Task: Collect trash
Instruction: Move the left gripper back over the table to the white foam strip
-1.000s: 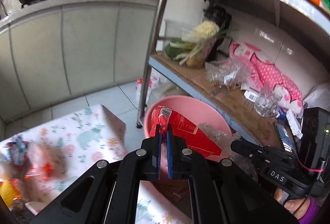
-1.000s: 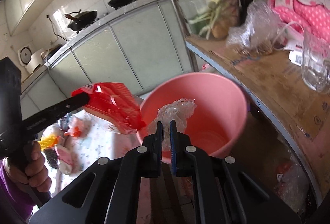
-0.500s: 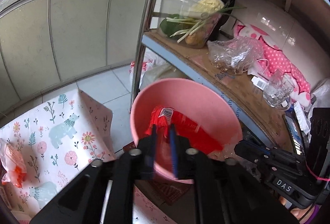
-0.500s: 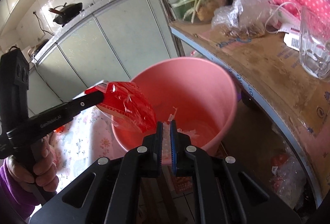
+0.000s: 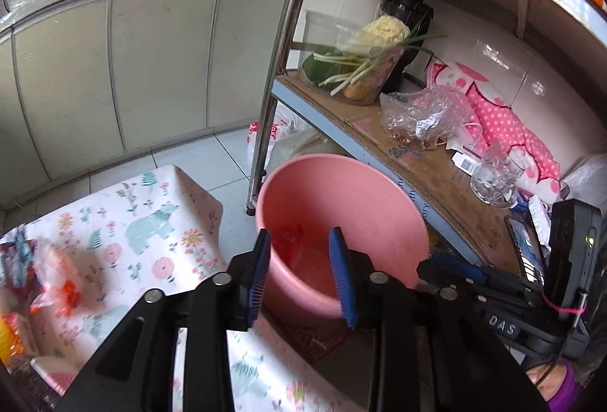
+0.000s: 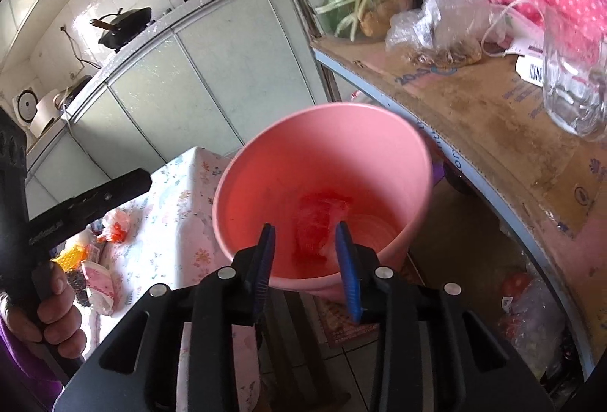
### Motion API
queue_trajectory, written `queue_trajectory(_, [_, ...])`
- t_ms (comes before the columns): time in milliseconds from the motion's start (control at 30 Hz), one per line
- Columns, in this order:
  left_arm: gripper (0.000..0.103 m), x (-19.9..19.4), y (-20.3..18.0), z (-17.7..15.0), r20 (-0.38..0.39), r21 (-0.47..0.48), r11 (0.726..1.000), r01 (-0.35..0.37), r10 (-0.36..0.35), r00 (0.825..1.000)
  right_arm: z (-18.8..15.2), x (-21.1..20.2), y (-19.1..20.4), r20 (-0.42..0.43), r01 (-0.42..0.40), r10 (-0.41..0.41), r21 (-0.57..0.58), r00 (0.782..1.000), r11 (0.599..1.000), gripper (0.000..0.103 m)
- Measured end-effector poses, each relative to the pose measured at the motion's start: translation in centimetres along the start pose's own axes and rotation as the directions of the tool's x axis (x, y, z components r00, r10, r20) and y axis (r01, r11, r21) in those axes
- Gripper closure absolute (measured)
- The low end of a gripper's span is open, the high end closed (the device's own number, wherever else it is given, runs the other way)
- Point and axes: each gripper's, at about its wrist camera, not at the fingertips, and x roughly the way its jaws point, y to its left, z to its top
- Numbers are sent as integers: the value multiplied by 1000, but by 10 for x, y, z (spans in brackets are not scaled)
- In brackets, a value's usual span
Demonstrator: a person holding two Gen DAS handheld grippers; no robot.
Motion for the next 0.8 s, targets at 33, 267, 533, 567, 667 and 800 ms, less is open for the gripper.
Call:
queue_trajectory(33, [67,-10,1,-2,10,-1,1000,-4,4,1000,0,-4,4,8,-3,4,-8,1000,1000,69])
queue_trajectory(267, [58,-82,13,-15,92,-9,999,-43,44,995,-4,-31,40,51,-47,50,-59,997,997,60])
queue_trajectory(533, [55,-169,54,-39,170,-68,989,-130,140,975,-18,-44,97,38,-119,126,-157,991,980,58])
queue_trajectory(567, [54,-180,61,-44,176,-76,986,-148,160,971,-20,-44,105,31,-130,137,-168,990,977,57])
queue_trajectory(667, [54,-206,81,-60,185,-109,975,-193,211,960,-28,-41,126,0,-161,165,-208,986,965,57])
queue_trajectory(800, [54,-227,105,-86,152,-169,957,-235,261,953,-40,-32,153,-51,-207,201,-245,978,947,57])
